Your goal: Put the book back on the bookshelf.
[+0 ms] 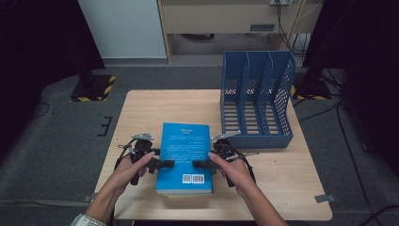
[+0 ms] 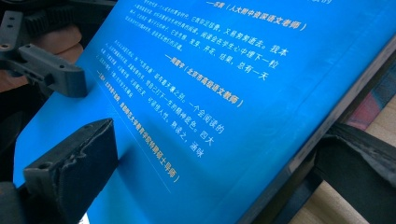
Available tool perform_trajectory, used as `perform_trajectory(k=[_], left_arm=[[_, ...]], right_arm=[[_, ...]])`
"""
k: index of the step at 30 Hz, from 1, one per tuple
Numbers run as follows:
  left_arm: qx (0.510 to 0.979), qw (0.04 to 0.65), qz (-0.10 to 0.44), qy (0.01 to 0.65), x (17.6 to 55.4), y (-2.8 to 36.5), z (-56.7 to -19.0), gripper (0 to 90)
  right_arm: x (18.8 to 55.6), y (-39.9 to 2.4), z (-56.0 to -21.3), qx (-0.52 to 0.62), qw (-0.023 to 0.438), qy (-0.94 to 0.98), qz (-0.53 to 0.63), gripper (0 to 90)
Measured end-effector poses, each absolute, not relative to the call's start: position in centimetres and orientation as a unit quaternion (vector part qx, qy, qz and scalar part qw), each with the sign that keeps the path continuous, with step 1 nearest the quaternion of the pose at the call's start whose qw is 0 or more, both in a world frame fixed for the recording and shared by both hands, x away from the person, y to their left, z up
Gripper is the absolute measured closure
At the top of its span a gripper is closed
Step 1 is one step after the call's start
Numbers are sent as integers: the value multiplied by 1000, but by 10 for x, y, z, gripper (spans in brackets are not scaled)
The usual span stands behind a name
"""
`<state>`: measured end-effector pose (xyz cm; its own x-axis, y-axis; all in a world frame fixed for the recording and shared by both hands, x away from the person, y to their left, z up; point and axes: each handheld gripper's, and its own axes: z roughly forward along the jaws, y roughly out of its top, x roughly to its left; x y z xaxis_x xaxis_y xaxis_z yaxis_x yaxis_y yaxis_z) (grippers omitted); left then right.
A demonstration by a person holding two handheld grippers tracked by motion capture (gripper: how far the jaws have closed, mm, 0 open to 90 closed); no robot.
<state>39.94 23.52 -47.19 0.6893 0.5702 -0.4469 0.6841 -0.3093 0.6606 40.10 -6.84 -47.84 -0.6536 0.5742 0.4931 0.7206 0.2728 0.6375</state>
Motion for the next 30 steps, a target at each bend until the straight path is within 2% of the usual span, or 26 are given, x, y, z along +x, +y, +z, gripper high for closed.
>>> perform_trajectory(k=[6,13,21,30], left_arm=[[809,437,-58,390,398,235,-469,10],[793,448,-65,407,399,244,-466,121],[779,463,-66,418,401,253,-459,302],[782,462,-64,415,402,258,-448,377]], right_arm=[[399,-68,-475,-394,67,-796,-454,4],[404,-62,-457,-373,21,-800,-469,91],[418,-51,-453,-369,32,-811,-454,114],[424,-46,-441,-371,41,-816,-442,191]])
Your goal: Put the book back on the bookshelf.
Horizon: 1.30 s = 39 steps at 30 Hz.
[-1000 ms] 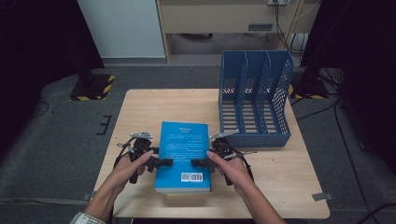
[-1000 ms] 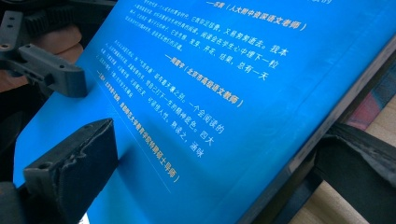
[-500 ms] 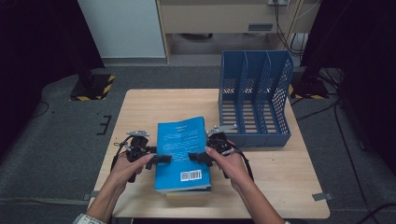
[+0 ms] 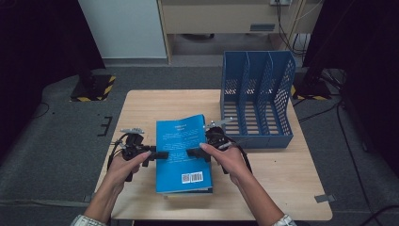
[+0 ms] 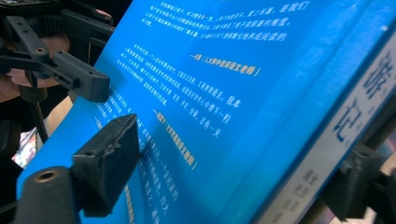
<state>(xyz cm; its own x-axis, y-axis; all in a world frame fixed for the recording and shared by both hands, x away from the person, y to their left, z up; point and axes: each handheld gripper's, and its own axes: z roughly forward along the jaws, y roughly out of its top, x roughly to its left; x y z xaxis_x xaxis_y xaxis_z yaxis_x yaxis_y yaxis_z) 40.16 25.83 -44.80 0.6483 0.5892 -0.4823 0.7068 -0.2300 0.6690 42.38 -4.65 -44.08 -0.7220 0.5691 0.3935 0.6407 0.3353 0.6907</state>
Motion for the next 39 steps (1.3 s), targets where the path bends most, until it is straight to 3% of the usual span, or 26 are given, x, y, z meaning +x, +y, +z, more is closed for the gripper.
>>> perform_trajectory(k=[2,8,18,29,39], left_arm=[[775,479,-68,407,402,261,-442,443],[784,469,-70,400,403,260,-436,462],[780,473,-76,404,407,265,-427,511],[768,486,-65,411,419,274,-411,550],[778,477,-38,407,430,276,-394,577]], right_arm=[[426,-43,-434,-365,38,-811,-456,242],[433,-46,-420,-366,31,-809,-459,320],[441,-49,-407,-377,67,-790,-478,481],[458,-42,-388,-380,70,-780,-492,532],[464,-36,-371,-362,42,-785,-500,551]])
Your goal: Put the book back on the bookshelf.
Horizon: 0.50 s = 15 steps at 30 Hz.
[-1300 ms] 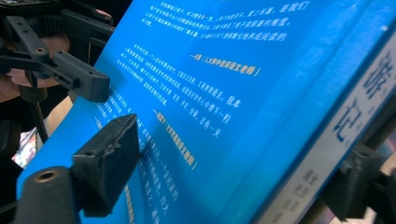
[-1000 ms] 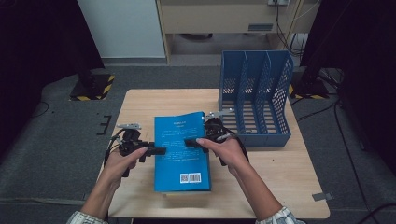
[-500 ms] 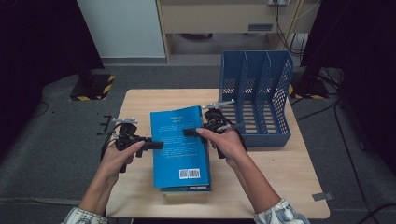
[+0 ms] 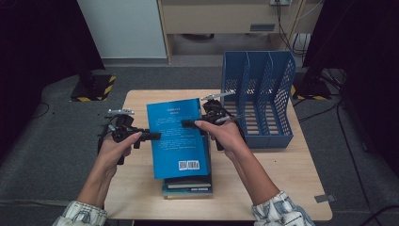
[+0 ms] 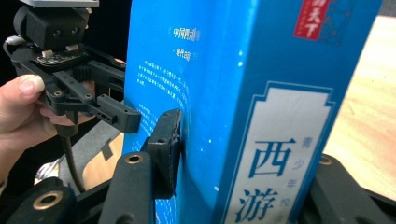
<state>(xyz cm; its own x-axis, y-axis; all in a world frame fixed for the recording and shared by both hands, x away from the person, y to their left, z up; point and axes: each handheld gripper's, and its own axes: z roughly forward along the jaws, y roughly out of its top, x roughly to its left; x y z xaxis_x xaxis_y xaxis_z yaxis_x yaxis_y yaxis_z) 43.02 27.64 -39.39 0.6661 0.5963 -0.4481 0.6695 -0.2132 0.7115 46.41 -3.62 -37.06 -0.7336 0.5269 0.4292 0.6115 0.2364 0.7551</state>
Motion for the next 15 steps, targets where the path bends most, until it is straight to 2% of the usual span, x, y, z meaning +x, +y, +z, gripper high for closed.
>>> perform_trajectory(k=[15], left_arm=[[786,470,-15,401,443,275,-379,582]], right_arm=[[470,-33,-356,-341,3,-792,-507,569]])
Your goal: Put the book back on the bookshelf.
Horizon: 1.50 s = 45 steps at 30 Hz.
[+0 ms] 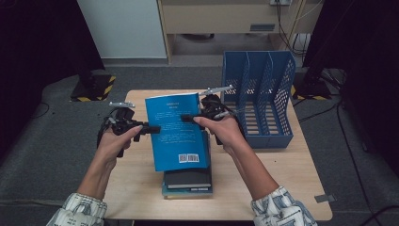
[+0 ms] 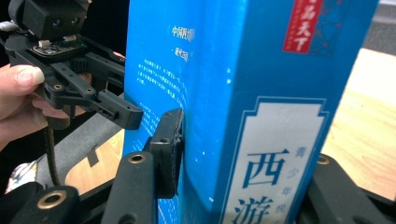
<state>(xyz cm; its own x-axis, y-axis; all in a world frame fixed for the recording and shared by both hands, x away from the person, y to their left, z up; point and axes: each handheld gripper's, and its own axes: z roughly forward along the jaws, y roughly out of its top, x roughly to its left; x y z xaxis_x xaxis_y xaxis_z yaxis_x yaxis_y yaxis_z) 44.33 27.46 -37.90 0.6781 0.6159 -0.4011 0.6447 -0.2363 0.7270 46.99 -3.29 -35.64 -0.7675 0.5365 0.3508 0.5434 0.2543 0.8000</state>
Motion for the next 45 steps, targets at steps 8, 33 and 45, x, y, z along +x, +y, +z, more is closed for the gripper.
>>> perform_trajectory(k=[8,33,45], left_arm=[[788,468,1,399,451,273,-368,585],[816,429,86,378,478,248,-334,560],[796,459,96,382,469,250,-337,599]], right_arm=[[472,-31,-346,-332,-20,-791,-513,589],[477,-35,-330,-300,-107,-800,-508,583],[458,-42,-336,-284,-121,-803,-510,574]])
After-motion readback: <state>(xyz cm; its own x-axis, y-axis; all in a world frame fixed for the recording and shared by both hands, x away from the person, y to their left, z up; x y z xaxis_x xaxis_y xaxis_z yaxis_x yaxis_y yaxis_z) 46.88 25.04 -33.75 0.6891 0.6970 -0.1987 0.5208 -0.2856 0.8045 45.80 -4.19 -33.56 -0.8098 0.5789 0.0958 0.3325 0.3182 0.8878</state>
